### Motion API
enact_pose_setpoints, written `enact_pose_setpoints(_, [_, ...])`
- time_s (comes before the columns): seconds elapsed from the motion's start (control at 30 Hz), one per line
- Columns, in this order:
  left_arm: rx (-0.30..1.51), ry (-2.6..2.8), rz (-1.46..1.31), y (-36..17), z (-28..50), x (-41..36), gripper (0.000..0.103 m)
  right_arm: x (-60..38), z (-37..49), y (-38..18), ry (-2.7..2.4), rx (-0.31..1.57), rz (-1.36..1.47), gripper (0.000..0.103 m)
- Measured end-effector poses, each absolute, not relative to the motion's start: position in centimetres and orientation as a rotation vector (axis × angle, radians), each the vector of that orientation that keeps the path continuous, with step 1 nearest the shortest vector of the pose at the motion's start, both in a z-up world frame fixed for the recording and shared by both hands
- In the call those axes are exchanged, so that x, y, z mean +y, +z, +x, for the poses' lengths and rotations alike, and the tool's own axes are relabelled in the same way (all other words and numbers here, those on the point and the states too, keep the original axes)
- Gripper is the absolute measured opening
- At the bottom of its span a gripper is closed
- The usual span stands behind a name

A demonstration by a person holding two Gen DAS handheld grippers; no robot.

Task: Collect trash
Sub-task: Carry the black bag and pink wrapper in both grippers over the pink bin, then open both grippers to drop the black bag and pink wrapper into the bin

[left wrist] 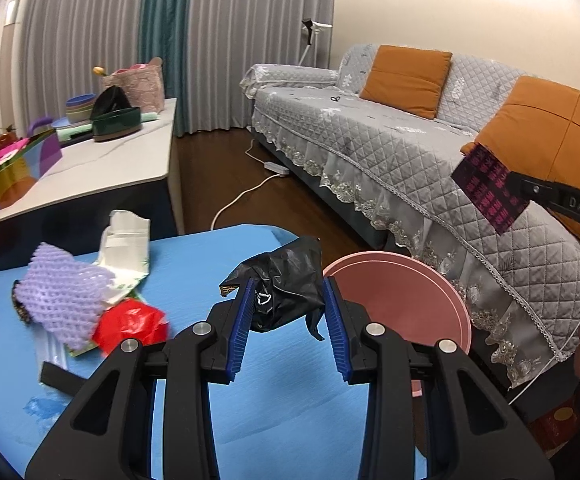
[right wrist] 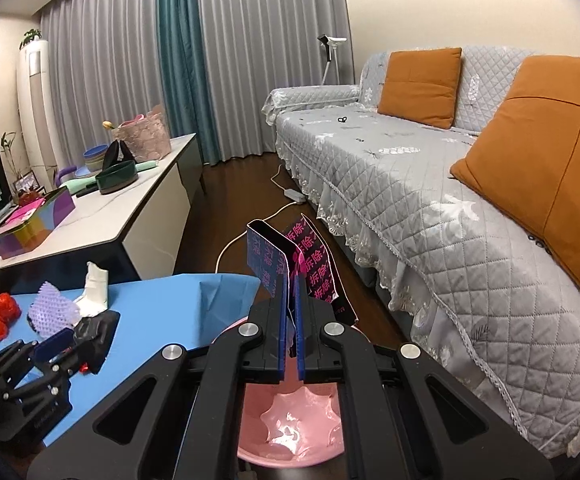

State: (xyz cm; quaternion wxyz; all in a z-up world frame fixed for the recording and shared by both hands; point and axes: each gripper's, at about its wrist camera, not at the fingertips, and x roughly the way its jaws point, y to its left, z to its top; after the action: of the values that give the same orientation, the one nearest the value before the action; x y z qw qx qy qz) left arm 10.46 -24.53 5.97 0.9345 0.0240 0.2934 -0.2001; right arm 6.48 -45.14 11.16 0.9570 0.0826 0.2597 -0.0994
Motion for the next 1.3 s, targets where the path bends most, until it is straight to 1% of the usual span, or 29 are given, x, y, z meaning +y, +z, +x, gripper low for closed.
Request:
enact_pose_setpoints(0.37, [0.615,-0.494,0.074,3.3,13.2,-28.8,0.035,-45.8,8.9,8.3,-0.228,0.583,0.143,0.004])
enact_pose_setpoints(0.7, [0.645,-0.533,0.087,1.2,14.3,-32.0,0.035,-46.6,10.0,7.0,-0.252,0.608,0.142,0.004])
enact_pose_setpoints(1.3, [0.660,-0.563,0.106,0.6,14.5,-33.0,0.035,-47.2,10.1,7.1,-0.279,0.600,0.152,0.004])
